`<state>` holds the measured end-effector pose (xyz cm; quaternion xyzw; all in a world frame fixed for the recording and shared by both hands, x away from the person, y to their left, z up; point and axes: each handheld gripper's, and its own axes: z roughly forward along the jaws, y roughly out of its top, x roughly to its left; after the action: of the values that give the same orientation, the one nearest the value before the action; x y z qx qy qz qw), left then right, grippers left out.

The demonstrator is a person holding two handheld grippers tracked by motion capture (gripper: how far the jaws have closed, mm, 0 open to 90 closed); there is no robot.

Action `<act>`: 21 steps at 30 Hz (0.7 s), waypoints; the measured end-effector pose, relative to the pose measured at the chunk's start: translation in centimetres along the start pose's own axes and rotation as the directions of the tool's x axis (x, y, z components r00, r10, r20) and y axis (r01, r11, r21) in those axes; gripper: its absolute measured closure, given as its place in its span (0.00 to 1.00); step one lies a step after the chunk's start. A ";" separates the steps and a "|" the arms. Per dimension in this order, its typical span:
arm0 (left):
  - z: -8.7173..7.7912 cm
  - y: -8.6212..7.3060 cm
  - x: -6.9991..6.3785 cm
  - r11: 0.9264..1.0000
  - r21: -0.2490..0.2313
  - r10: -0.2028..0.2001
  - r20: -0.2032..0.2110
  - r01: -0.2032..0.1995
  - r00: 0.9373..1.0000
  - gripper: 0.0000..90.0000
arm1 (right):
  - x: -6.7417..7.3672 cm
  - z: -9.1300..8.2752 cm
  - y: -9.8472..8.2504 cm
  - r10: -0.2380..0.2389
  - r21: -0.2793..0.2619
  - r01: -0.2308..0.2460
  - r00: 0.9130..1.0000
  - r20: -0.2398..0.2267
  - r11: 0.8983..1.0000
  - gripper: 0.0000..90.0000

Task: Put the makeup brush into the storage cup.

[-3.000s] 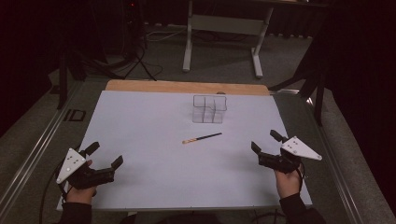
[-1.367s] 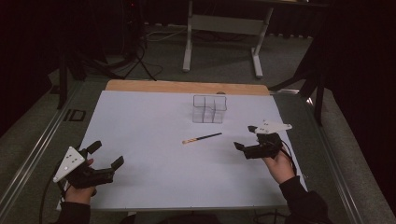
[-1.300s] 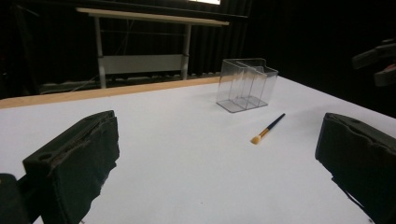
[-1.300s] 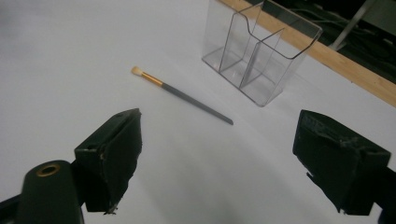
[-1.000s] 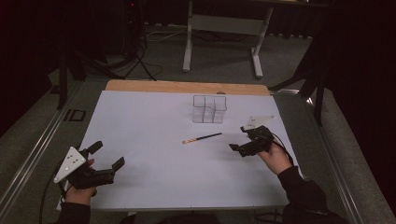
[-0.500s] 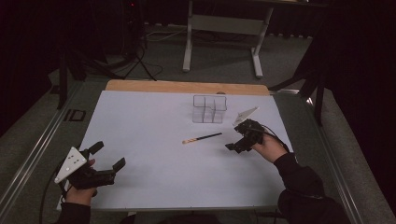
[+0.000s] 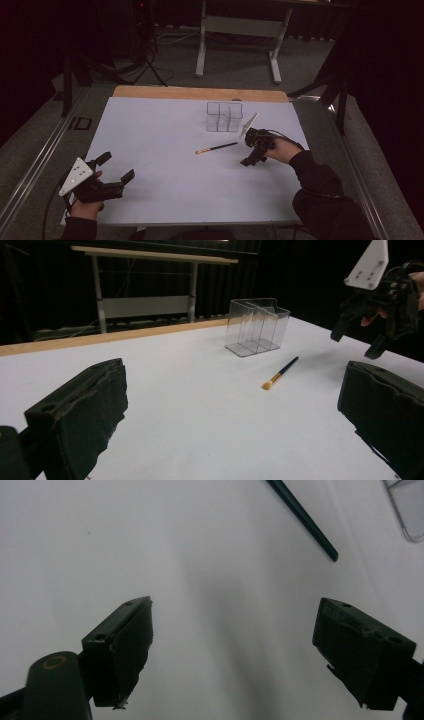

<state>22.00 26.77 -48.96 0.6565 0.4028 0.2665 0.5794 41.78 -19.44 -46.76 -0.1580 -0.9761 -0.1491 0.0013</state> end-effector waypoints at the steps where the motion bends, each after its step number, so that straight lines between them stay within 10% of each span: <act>1: 0.0 0.0 0.0 1.000 0.001 0.001 -0.002 -0.001 1.000 0.00 | -0.1 0.1 0.2 -0.006 0.013 0.006 1.000 0.002 1.000 0.18; 12: 0.1 -0.1 0.1 1.000 0.005 0.000 0.002 0.000 1.000 0.00 | -0.6 -0.2 1.7 -0.100 0.079 0.101 0.995 -0.027 0.992 0.18; 21: 0.0 -0.2 0.1 1.000 0.009 -0.002 0.004 0.002 1.000 0.00 | -1.1 0.2 3.0 -0.214 0.145 0.226 0.972 -0.097 0.963 0.19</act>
<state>22.06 26.83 -49.13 0.6592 0.4035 0.2628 0.5776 43.75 -16.99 -46.15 -0.0418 -0.9954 -0.0784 0.0364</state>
